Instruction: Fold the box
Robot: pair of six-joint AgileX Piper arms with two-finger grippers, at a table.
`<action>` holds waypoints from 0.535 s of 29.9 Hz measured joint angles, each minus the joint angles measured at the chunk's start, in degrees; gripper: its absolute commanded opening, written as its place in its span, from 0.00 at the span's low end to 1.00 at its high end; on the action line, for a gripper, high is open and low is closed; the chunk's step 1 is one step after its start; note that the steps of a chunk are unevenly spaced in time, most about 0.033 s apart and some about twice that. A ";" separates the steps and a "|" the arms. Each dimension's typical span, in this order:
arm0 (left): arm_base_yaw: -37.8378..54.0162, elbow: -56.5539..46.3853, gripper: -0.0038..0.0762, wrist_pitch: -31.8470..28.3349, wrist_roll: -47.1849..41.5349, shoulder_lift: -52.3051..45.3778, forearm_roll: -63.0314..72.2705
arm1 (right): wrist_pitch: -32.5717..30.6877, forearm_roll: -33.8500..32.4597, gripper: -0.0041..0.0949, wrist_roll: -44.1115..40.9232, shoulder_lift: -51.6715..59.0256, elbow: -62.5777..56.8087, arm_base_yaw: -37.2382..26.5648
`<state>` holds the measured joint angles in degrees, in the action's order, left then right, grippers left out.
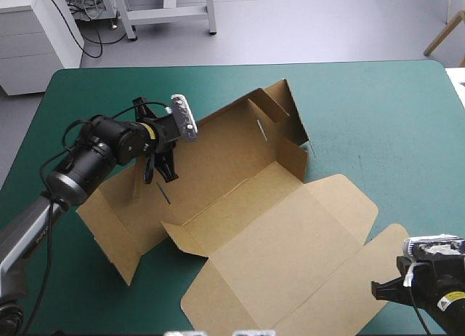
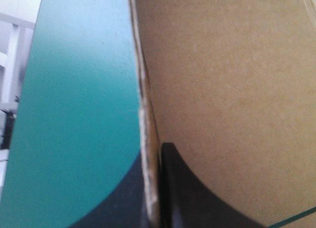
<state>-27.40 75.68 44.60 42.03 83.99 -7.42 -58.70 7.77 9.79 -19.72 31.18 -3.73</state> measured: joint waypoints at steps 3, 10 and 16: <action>-4.77 0.01 0.04 -2.77 0.07 0.61 -5.27 | 0.00 0.00 0.02 0.00 0.00 0.00 0.00; -14.95 0.06 0.04 -10.26 0.58 1.71 -14.68 | 0.00 0.00 0.02 0.00 0.00 0.00 0.00; -22.28 0.06 0.04 -14.95 1.35 2.00 -18.61 | 0.00 0.00 0.02 0.00 0.00 0.00 0.00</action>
<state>-49.69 75.74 29.65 43.38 85.98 -26.03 -58.70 7.77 9.79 -19.72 31.18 -3.73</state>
